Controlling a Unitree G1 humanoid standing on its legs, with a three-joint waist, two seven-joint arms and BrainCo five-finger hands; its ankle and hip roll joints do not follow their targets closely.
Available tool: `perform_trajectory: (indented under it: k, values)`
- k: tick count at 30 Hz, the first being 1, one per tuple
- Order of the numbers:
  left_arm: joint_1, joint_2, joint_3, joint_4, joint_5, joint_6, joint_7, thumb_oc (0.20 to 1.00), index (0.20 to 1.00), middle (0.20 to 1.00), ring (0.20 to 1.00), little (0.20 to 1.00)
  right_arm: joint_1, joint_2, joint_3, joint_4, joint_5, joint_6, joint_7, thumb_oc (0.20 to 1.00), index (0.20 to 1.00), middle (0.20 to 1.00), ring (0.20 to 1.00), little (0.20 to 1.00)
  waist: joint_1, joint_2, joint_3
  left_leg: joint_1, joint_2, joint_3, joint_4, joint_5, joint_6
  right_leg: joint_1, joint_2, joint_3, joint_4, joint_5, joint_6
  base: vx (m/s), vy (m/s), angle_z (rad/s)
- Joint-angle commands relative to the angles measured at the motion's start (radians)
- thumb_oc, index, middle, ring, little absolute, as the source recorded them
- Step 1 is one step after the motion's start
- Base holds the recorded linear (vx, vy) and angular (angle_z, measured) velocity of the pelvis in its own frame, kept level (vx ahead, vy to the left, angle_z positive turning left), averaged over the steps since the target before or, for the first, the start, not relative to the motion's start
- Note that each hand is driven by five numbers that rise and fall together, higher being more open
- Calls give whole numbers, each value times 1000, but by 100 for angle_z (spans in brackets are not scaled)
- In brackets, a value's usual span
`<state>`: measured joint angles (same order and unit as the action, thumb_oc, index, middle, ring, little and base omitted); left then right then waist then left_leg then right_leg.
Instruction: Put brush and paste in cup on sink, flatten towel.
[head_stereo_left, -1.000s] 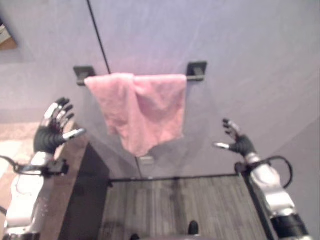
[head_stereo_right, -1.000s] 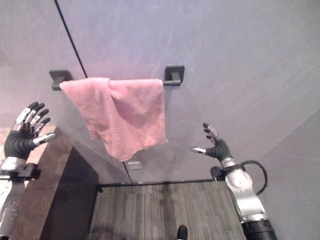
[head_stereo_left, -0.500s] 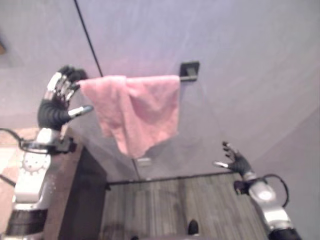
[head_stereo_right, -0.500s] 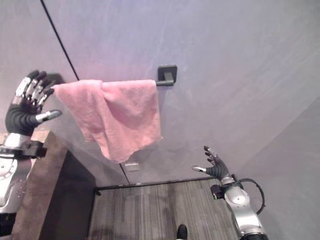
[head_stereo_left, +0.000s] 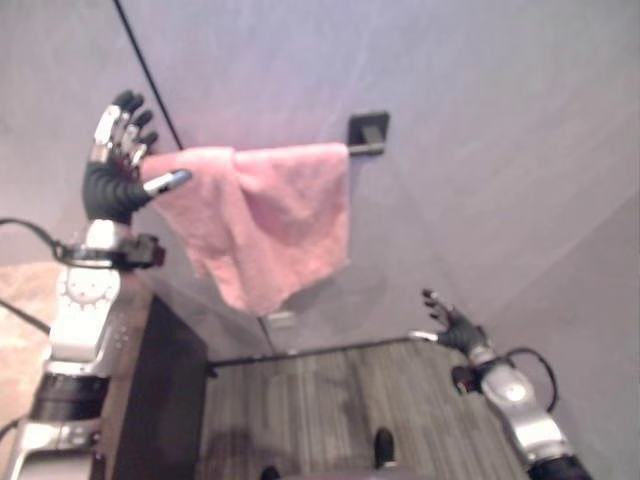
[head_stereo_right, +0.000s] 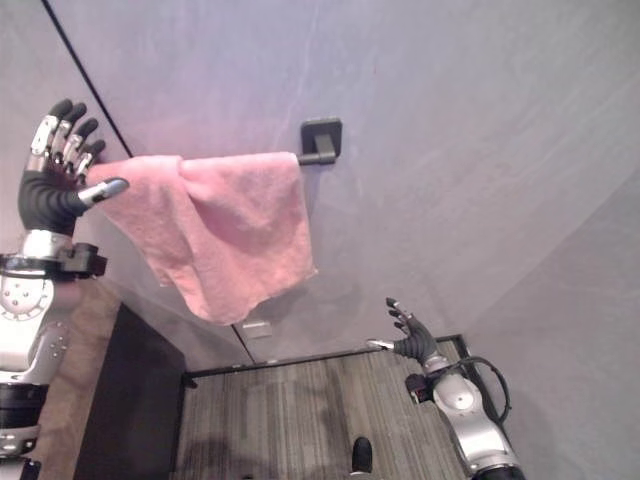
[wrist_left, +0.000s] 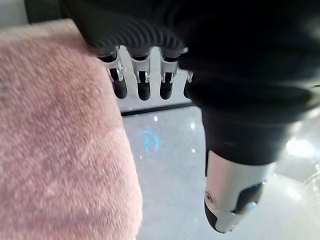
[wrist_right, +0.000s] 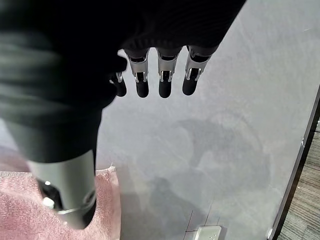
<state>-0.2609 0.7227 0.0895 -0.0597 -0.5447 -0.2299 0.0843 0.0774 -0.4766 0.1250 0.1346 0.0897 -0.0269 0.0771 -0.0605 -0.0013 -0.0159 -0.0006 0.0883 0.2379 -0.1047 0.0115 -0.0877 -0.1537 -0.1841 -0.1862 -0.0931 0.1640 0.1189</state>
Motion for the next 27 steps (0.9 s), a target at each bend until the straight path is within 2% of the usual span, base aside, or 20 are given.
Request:
perform_trajectory:
  k: [1, 15, 21, 27]
  values:
    - [-52, 44, 32, 34, -7, -18, 25, 1000, 1000, 1000, 1000, 1000, -100, -13, -30, -64, 36, -40, -18, 1000, 1000, 1000, 1000, 1000, -9, 13, 41, 14, -30, -77, 17, -87, 81, 107, -16, -49, 6, -97, 53, 39, -7, 0]
    - [81, 98, 159, -2, 68, -3, 24, 1000, 1000, 1000, 1000, 1000, -102, -9, -27, -61, 6, -36, 4, 1000, 1000, 1000, 1000, 1000, 13, 6, 40, 25, -27, -89, 17, -94, 81, 128, -13, -62, 6, -107, 50, 7, 0, 0]
    - [80, 91, 206, -51, 96, -33, 61, 1000, 1000, 1000, 1000, 1000, -114, -9, -15, -52, 3, -41, 5, 1000, 1000, 1000, 1000, 1000, 21, -1, 37, 24, -22, -94, 17, -91, 76, 132, -9, -69, 6, -111, 46, -12, -7, 5]
    - [155, 63, 338, -135, 162, -79, 97, 1000, 1000, 1000, 1000, 1000, -119, -19, -46, -49, -5, -58, -10, 1000, 1000, 1000, 1000, 1000, 35, -10, 31, 25, -15, -104, 17, -88, 72, 142, -4, -75, 6, -117, 39, -31, -17, 1]
